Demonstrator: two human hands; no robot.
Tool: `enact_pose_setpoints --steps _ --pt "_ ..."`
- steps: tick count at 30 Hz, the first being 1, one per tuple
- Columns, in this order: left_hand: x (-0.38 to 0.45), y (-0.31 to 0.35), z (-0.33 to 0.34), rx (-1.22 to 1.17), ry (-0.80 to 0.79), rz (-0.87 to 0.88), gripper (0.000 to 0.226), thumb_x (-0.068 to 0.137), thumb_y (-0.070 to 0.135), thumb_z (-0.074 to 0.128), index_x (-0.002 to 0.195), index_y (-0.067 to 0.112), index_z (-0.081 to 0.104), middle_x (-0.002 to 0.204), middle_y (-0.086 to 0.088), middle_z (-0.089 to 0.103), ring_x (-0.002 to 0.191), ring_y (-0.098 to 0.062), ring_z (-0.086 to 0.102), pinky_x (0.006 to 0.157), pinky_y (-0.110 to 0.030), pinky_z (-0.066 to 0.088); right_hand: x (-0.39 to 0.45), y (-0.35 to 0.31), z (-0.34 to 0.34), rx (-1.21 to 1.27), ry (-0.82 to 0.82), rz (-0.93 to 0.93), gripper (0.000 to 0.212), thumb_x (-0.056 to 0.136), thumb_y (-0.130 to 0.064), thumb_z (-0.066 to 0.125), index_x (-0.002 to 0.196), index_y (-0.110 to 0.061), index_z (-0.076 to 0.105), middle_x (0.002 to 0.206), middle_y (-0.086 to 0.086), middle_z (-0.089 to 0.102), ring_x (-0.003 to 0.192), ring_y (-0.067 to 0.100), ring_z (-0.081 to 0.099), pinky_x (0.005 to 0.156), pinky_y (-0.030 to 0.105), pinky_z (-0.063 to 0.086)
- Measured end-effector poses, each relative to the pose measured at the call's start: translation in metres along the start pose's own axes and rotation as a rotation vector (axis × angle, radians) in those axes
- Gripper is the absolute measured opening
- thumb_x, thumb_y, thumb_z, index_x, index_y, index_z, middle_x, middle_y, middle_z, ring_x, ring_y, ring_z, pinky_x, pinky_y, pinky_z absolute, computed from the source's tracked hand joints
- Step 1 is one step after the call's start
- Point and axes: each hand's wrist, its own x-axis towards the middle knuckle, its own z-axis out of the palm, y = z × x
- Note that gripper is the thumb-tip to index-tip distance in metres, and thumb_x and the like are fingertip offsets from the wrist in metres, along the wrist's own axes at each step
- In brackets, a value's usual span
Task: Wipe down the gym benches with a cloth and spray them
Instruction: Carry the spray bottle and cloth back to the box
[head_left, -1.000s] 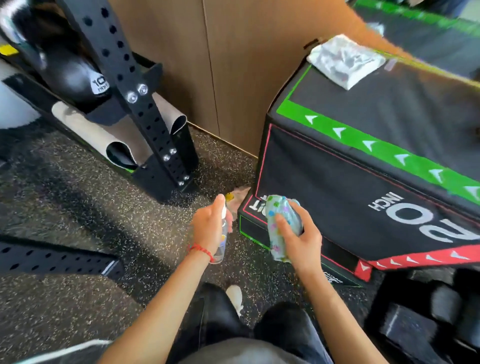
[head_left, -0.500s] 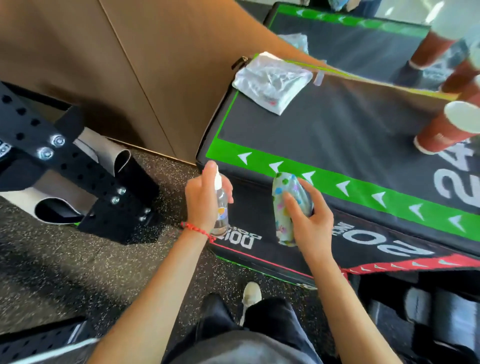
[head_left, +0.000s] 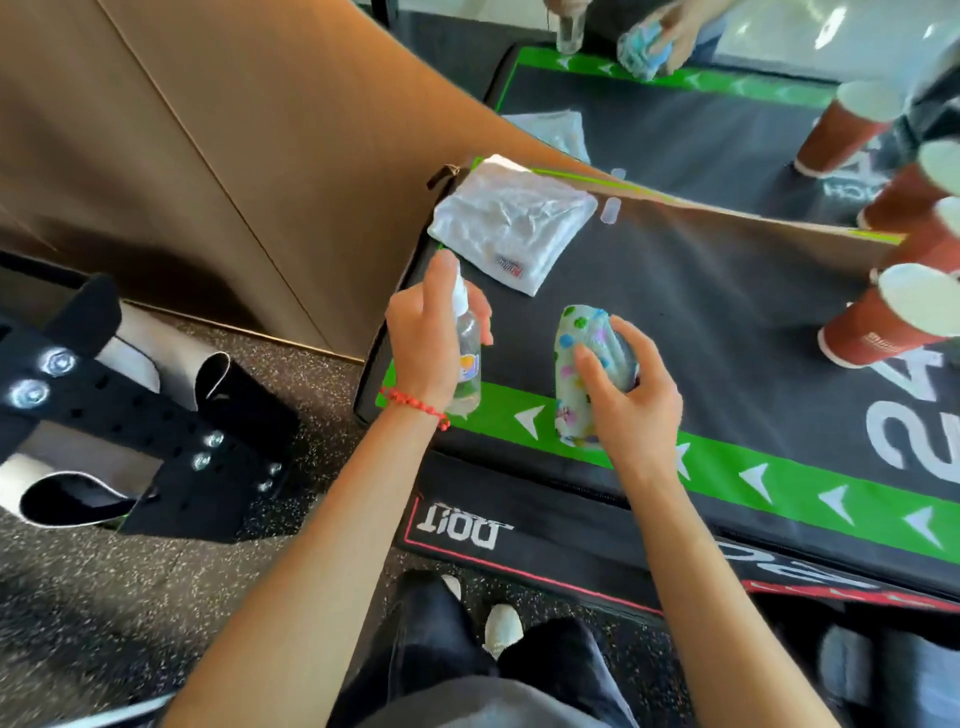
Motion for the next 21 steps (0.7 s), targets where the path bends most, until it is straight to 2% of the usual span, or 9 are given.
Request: enact_pose_setpoints --steps 2,5,9,13,17,21 --pt "0.016 -0.004 0.006 0.015 -0.026 0.02 0.058 0.086 0.037 0.036 0.043 0.001 0.053 0.034 -0.002 0.049 0.039 -0.014 0.047 0.047 -0.019 0.04 0.008 0.0 0.007 -0.029 0.023 0.021 0.036 0.077 -0.04 0.067 0.111 -0.043 0.056 0.098 -0.022 0.062 0.082 -0.002 0.058 0.08 0.027 0.051" --pt "0.037 -0.012 0.013 0.026 -0.049 0.035 0.059 0.086 0.039 0.036 0.037 0.012 0.054 0.035 -0.002 0.051 0.043 -0.018 0.05 0.055 -0.026 0.042 0.016 0.001 0.018 -0.096 0.052 0.025 0.038 0.077 -0.041 0.066 0.113 -0.043 0.054 0.081 -0.034 0.055 0.079 -0.002 0.054 0.078 0.022 0.046" --pt "0.053 -0.02 0.02 0.017 -0.069 0.028 0.057 0.086 0.039 0.037 0.036 0.016 0.053 0.035 -0.001 0.05 0.044 -0.02 0.049 0.056 -0.034 0.041 0.022 0.002 0.03 -0.194 0.056 0.049 0.041 0.078 -0.045 0.064 0.117 -0.043 0.051 0.091 -0.023 0.055 0.084 0.009 0.056 0.076 0.026 0.044" --pt "0.058 -0.025 0.021 0.032 -0.084 0.028 0.057 0.087 0.037 0.036 0.034 0.022 0.053 0.034 0.001 0.051 0.044 -0.018 0.05 0.059 -0.037 0.041 0.02 0.005 0.038 -0.302 0.076 0.026 0.041 0.08 -0.045 0.061 0.118 -0.042 0.049 0.099 -0.006 0.064 0.089 0.02 0.059 0.072 0.03 0.042" --pt "0.056 -0.026 0.018 0.046 -0.096 0.04 0.058 0.088 0.037 0.035 0.035 0.024 0.054 0.036 0.002 0.051 0.048 -0.023 0.052 0.063 -0.047 0.044 0.02 0.005 0.039 -0.401 0.052 -0.019 0.043 0.082 -0.042 0.058 0.124 -0.036 0.047 0.106 0.0 0.063 0.093 0.024 0.058 0.069 0.029 0.036" --pt "0.05 -0.024 0.017 0.067 -0.11 0.065 0.058 0.089 0.037 0.034 0.038 0.018 0.054 0.041 -0.006 0.053 0.049 -0.019 0.054 0.067 -0.046 0.046 0.021 0.003 0.042 -0.499 0.019 -0.036 0.043 0.084 -0.04 0.055 0.125 -0.034 0.045 0.104 0.004 0.06 0.091 0.028 0.056 0.065 0.031 0.035"
